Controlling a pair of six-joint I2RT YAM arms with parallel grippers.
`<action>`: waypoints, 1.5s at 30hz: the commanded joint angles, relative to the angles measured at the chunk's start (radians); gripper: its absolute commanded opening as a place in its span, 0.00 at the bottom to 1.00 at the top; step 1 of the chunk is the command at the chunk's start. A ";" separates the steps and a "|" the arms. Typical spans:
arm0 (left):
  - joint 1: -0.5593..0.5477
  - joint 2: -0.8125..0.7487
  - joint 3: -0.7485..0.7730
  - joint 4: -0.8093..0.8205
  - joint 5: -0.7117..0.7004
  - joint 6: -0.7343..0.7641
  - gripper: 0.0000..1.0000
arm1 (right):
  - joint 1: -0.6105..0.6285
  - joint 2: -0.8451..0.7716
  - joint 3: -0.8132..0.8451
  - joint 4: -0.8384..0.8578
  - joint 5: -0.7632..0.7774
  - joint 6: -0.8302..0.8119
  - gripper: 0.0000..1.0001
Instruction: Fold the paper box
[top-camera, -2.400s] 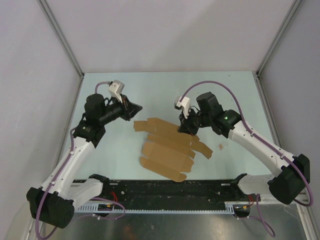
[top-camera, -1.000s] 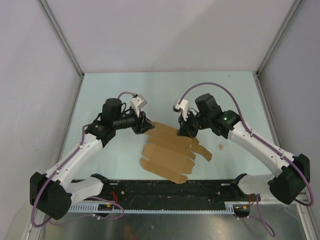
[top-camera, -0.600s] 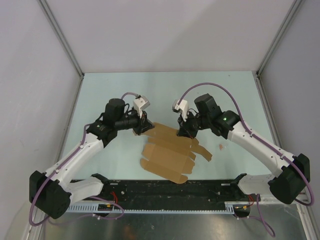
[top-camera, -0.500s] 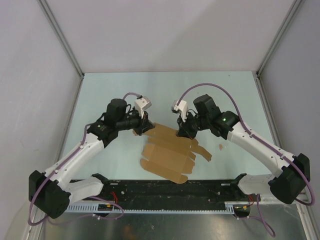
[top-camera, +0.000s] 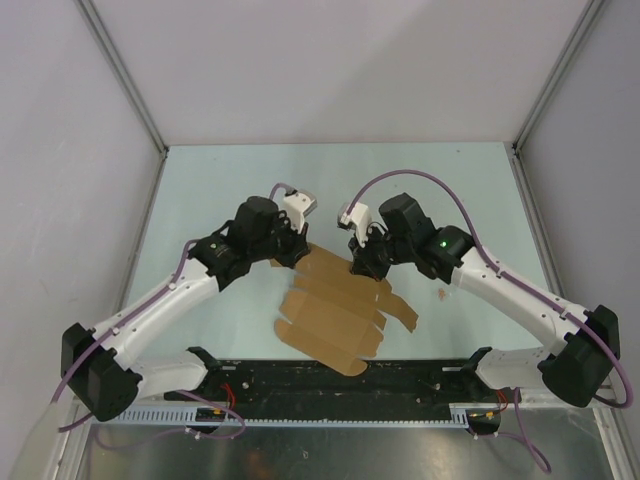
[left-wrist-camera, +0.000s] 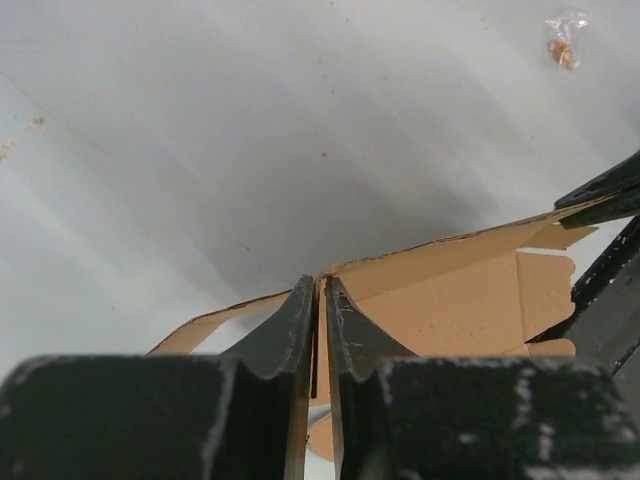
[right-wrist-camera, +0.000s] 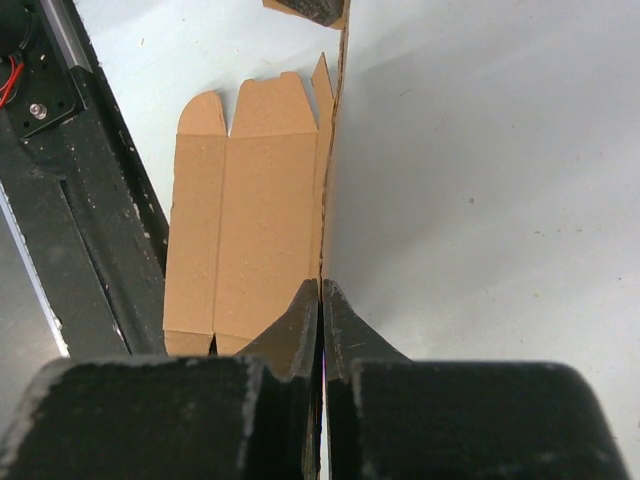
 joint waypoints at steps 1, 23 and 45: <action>-0.017 0.011 0.038 -0.044 -0.091 -0.083 0.14 | 0.012 -0.008 0.040 0.046 0.011 0.020 0.00; -0.024 -0.063 0.010 -0.047 -0.203 -0.500 0.27 | 0.041 0.006 0.038 0.075 0.054 0.035 0.00; -0.035 -0.049 -0.001 -0.153 -0.254 -0.563 0.18 | 0.067 0.021 0.038 0.080 0.105 0.043 0.00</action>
